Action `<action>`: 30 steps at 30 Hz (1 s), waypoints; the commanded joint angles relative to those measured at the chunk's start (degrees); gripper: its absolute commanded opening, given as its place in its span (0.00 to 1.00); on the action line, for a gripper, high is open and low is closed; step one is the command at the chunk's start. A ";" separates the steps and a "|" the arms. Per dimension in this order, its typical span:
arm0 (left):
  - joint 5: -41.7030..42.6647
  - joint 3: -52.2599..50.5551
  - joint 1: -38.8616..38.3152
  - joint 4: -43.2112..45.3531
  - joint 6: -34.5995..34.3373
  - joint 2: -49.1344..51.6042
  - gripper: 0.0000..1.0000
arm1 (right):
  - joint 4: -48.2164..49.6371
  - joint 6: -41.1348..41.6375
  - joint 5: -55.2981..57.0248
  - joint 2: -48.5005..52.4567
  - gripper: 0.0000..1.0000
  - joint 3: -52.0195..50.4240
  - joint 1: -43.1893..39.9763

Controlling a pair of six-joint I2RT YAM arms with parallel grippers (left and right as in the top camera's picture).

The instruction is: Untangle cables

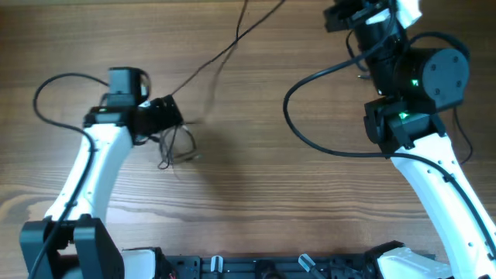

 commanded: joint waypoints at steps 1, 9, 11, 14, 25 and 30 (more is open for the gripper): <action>31.17 -0.68 7.89 0.28 12.96 0.66 1.00 | 3.98 -1.40 5.90 -1.90 0.04 1.49 -0.70; 33.42 -0.70 10.97 -4.57 23.87 0.76 0.92 | 3.43 -1.40 5.95 -1.68 0.04 1.49 -0.70; 38.99 -0.70 10.67 -6.64 31.26 0.76 0.88 | 2.36 -1.33 5.90 -1.68 0.04 1.49 -0.70; 54.51 -0.70 7.26 -11.39 49.13 0.76 1.00 | -5.55 0.39 5.86 -1.18 0.04 1.49 -0.68; 35.39 -0.70 3.19 -6.29 33.55 0.76 1.00 | -4.66 1.60 4.22 7.06 0.04 1.49 -2.36; 35.23 -0.70 3.19 -5.84 32.76 0.76 1.00 | 8.28 8.46 9.29 16.55 0.04 1.49 -8.22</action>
